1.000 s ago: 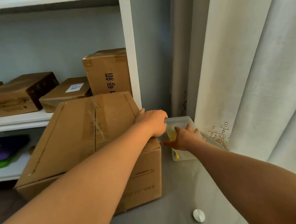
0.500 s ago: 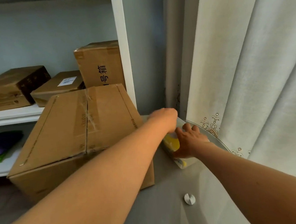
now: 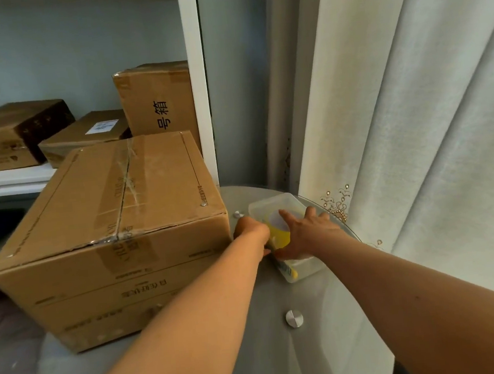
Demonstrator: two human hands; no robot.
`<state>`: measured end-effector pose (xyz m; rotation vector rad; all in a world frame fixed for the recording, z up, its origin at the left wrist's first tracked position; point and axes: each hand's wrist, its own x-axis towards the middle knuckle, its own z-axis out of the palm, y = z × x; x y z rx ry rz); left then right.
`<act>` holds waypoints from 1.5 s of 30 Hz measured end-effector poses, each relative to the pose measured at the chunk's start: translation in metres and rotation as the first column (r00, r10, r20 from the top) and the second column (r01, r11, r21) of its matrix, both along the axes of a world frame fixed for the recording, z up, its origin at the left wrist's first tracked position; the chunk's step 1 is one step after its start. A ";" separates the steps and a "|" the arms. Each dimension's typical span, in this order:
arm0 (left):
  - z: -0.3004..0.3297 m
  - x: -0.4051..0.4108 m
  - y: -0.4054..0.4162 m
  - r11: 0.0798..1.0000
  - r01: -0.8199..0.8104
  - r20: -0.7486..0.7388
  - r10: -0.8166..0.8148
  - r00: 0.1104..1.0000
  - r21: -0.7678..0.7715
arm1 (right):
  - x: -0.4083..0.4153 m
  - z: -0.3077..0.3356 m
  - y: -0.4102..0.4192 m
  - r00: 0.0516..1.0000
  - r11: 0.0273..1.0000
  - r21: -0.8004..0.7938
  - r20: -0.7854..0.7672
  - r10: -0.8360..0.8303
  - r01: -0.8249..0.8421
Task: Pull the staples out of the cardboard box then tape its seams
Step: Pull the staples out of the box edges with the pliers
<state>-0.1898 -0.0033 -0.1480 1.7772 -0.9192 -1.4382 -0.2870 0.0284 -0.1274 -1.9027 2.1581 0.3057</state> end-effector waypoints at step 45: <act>-0.004 -0.003 -0.018 0.990 -0.141 -0.159 0.137 0.978 -0.014 | 0.002 -0.003 -0.007 0.997 0.996 -0.045 0.016 -0.075 0.076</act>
